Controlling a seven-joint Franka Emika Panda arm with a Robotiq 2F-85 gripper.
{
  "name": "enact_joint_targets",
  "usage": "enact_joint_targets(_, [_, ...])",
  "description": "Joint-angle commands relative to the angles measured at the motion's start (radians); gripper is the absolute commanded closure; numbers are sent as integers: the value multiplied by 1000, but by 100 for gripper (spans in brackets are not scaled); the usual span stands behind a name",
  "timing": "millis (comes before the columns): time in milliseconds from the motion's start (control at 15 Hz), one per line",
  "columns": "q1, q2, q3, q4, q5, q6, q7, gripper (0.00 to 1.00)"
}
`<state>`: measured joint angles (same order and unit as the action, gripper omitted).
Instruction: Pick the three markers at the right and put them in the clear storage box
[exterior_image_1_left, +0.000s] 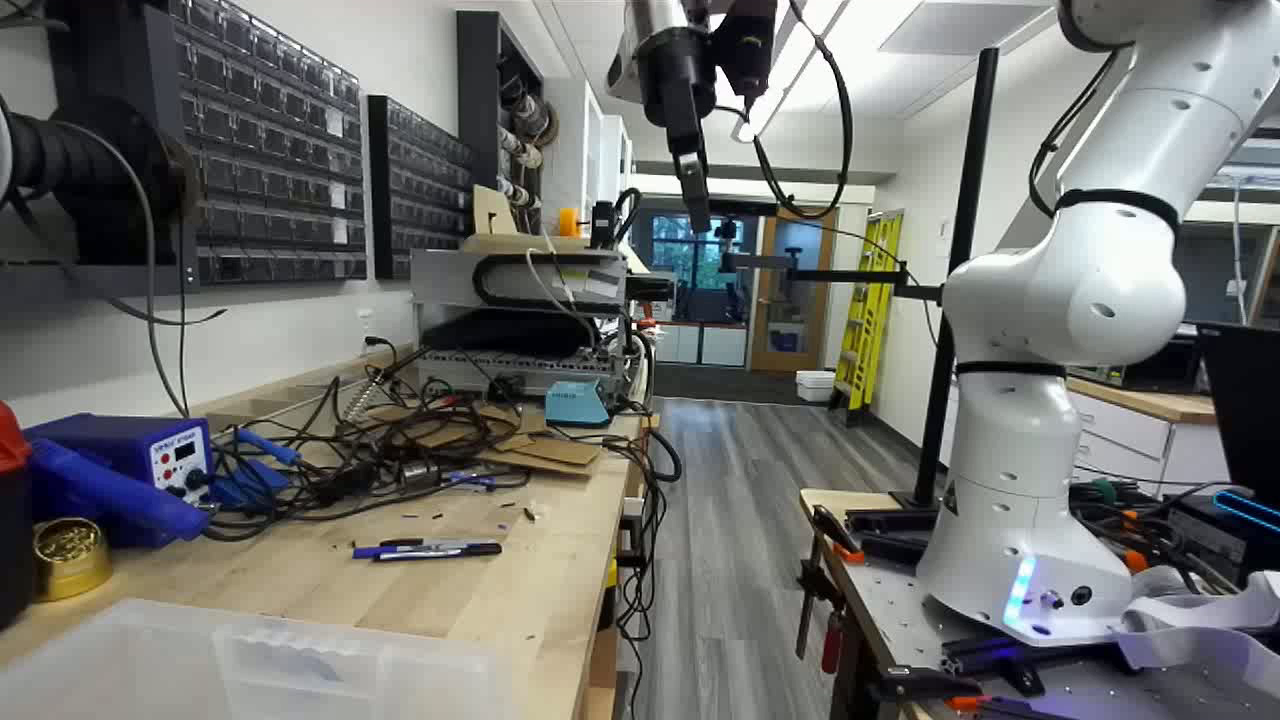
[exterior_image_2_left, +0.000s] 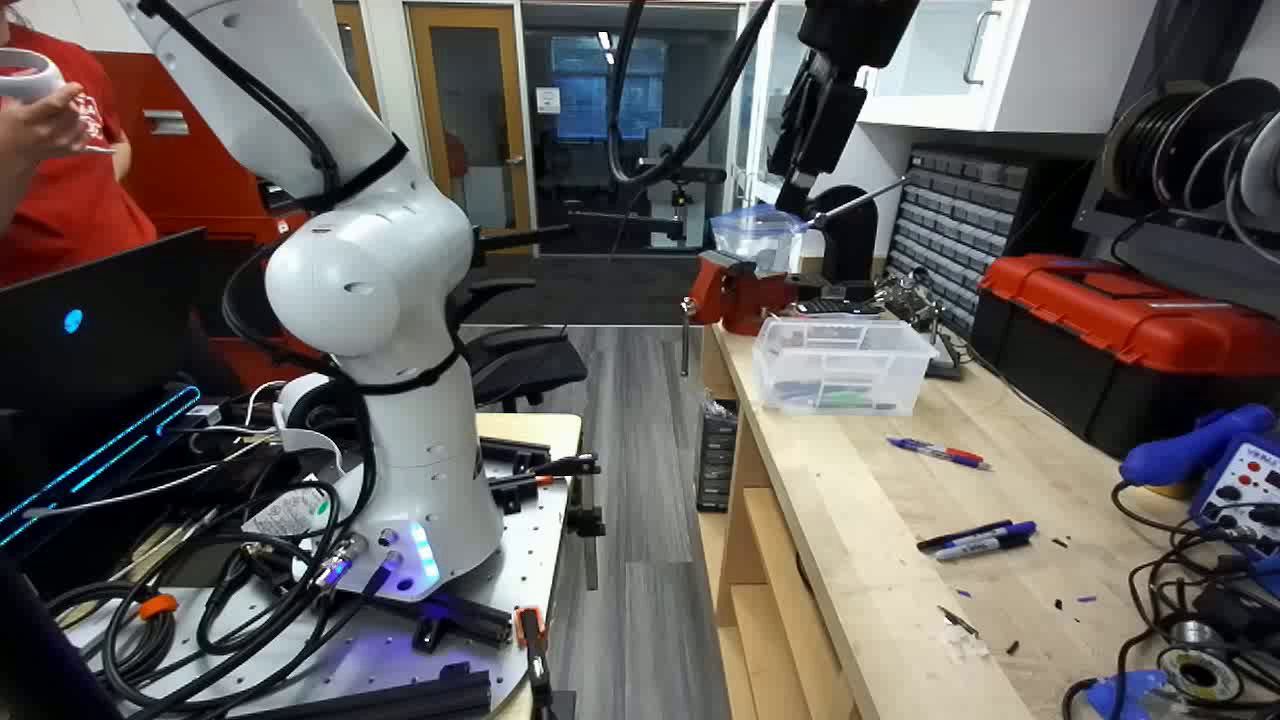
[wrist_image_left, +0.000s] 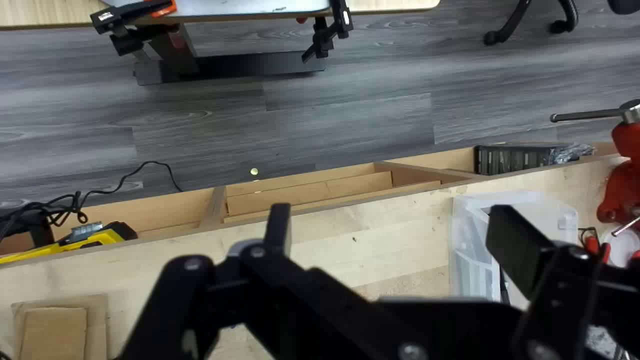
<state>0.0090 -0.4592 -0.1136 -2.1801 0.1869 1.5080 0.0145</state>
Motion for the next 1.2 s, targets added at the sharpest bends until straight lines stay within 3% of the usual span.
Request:
enact_joint_targets(0, [-25, 2, 20, 3, 7, -4, -9, 0])
enact_joint_targets(667, [-26, 2, 22, 0, 5, 2, -6, 0])
enact_joint_targets(1133, [-2, 91, 97, -97, -6, 319, 5, 0])
